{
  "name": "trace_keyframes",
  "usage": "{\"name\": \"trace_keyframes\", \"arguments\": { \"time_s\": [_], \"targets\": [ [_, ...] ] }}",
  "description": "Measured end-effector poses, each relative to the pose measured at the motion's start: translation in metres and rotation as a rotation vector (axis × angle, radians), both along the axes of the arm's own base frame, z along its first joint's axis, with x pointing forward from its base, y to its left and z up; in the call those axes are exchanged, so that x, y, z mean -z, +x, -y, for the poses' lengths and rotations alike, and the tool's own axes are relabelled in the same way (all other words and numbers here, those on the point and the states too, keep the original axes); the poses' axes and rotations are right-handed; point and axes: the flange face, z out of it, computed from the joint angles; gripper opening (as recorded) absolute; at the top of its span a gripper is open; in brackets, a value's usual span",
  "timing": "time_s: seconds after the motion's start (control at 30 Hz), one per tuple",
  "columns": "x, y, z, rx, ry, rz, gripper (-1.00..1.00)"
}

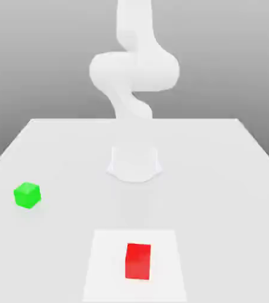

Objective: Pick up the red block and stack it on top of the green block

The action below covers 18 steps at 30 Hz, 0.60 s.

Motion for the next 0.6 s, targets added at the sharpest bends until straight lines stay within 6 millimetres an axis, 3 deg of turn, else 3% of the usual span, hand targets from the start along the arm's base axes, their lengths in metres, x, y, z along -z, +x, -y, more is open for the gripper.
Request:
{"name": "trace_keyframes", "arguments": {
  "time_s": [0.13, 0.3, 0.43, 0.6],
  "targets": [
    [0.082, 0.046, -0.002, 0.014, 0.003, -0.135, 0.0],
    [0.188, 0.077, -0.003, 0.029, 0.008, -0.297, 0.0],
    [0.274, 0.084, -0.003, 0.042, 0.014, -0.426, 0.0],
    [0.378, 0.071, -0.005, 0.056, 0.022, -0.588, 0.0]
  ]
}}
